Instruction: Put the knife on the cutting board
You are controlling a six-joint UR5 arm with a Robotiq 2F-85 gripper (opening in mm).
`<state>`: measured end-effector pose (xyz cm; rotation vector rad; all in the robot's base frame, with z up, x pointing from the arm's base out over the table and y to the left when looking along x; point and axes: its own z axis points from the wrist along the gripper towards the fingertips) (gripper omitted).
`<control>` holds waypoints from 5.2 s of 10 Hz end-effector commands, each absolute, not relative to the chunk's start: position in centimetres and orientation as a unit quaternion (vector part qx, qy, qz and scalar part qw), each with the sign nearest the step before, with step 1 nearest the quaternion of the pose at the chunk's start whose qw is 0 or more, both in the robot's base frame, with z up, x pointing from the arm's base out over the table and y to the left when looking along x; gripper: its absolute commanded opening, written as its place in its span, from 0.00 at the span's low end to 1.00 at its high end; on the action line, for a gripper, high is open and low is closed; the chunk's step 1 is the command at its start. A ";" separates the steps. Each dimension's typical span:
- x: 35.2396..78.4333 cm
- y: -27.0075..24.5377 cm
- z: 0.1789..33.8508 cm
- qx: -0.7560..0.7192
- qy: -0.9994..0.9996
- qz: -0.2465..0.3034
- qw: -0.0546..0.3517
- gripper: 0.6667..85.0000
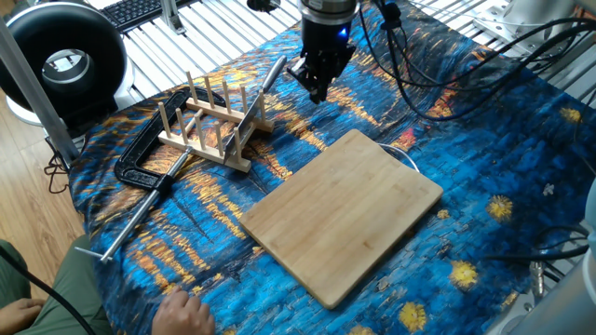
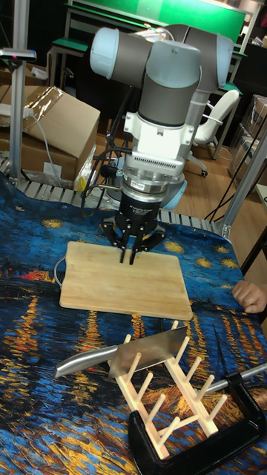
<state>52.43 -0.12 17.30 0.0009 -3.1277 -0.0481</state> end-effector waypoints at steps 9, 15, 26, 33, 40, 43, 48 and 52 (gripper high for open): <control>53.4 0.6 16.7 -0.032 -0.999 -0.033 -0.021 0.06; 55.8 1.7 18.5 -0.024 -0.998 -0.040 -0.036 0.68; 58.6 3.9 17.8 -0.035 -0.997 -0.049 -0.051 0.60; 57.7 4.6 18.5 0.000 -0.996 -0.067 -0.051 0.69; 58.1 3.7 18.4 -0.033 -0.996 -0.051 -0.058 0.81; 59.2 5.3 17.7 -0.088 -0.993 -0.062 -0.044 0.78; 61.6 7.2 15.7 -0.100 -0.992 -0.065 -0.045 0.76; 60.3 6.6 15.5 -0.089 -0.994 -0.050 -0.022 0.72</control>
